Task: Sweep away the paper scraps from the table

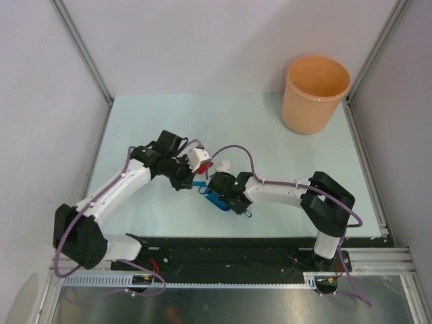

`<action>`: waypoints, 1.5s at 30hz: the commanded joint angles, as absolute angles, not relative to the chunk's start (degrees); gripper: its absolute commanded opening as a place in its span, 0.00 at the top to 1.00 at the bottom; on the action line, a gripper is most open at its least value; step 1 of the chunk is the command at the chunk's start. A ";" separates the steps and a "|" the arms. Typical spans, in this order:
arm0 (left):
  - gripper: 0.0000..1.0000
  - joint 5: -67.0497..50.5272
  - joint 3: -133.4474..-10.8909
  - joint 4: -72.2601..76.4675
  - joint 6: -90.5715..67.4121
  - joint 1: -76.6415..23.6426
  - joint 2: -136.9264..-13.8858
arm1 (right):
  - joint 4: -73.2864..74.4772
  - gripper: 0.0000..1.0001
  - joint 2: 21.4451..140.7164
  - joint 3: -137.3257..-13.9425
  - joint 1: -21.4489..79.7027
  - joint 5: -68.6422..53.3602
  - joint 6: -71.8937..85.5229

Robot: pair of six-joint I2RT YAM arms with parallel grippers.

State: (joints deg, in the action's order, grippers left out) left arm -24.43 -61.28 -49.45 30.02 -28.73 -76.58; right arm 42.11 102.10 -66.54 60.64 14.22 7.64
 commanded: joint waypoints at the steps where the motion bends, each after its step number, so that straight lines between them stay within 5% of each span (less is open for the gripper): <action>1: 1.00 -27.16 -60.65 -50.97 31.38 -24.98 -70.67 | 38.76 1.00 101.08 -65.40 60.38 16.35 7.56; 10: 1.00 -21.80 -61.96 -53.53 30.76 -18.21 -68.12 | 38.49 1.00 98.36 -64.34 60.64 18.28 7.12; 26: 1.00 -20.56 -66.97 -52.91 29.18 -12.39 -75.41 | 59.49 1.00 80.25 -72.84 62.41 13.44 3.08; 45: 1.00 -22.06 -64.95 -52.91 29.09 -12.48 -73.65 | 60.74 1.00 97.20 -119.86 11.36 21.18 -13.43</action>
State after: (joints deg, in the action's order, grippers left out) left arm -19.88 -64.51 -53.28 29.52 -12.67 -75.22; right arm 64.12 94.54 -111.53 17.80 18.26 -8.58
